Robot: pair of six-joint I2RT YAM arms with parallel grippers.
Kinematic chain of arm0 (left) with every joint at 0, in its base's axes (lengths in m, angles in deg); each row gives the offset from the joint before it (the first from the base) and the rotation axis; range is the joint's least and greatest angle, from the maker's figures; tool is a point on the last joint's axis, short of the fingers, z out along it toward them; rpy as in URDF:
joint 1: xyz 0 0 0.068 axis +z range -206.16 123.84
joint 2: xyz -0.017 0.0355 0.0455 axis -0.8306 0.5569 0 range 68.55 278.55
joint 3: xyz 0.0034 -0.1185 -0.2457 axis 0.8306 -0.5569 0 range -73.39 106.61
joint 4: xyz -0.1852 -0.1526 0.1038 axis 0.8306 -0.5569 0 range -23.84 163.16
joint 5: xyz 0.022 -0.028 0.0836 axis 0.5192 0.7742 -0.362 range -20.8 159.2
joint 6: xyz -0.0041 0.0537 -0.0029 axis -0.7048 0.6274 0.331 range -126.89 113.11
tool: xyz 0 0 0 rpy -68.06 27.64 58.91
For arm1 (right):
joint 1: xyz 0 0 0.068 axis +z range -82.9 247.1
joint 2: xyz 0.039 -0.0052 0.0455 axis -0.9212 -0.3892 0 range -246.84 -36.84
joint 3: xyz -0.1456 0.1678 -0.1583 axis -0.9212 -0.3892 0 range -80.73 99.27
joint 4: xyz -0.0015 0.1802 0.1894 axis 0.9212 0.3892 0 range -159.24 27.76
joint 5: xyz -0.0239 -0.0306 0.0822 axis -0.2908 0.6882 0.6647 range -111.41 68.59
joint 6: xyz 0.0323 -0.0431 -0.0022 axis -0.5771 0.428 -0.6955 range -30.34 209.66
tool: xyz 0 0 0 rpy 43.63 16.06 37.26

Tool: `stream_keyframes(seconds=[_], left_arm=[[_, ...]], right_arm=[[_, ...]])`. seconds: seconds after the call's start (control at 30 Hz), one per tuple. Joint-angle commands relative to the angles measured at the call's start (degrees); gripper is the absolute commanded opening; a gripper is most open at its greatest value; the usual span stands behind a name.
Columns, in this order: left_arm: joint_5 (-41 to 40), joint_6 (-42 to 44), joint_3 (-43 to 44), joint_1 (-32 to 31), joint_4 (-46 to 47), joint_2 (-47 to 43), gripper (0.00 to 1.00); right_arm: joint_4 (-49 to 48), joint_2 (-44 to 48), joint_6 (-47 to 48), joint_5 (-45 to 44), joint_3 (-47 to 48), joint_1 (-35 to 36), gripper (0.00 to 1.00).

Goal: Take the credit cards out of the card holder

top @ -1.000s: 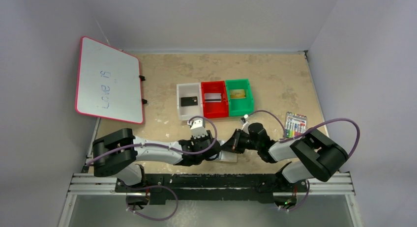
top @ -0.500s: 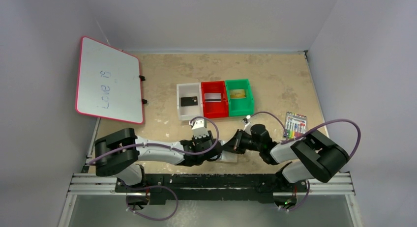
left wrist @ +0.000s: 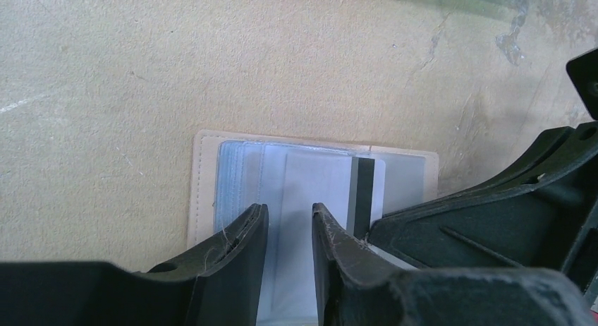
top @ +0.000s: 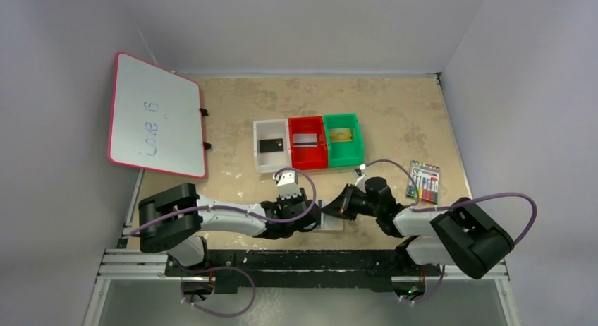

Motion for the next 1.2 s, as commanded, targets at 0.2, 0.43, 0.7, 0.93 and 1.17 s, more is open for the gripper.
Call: stream_keyframes(seconds=[0.2, 0.43, 0.7, 0.93, 1.17], left_arm=[[1.6, 1.7, -0.4, -0.3, -6.5, 2.2, 0.30], [2.2, 4.0, 0.9, -0.8, -4.9, 3.2, 0.27], [1.3, 3.8, 4.2, -1.6, -9.9, 6.4, 0.14], [1.1, 3.3, 4.7, -1.9, -10.2, 6.9, 0.12], [0.6, 2.9, 4.9, -1.9, -10.9, 6.9, 0.11]], right_arm=[[6.4, 4.9, 4.0, -0.3, 0.5, -2.5, 0.00], [4.0, 3.6, 4.7, 1.7, 1.7, -2.5, 0.03], [-8.6, -3.1, -1.0, 3.5, 0.3, -2.5, 0.10], [-10.5, -5.5, -1.2, 3.7, 1.8, -2.5, 0.14], [-8.1, -3.6, -1.8, 2.2, 0.1, -2.5, 0.00]])
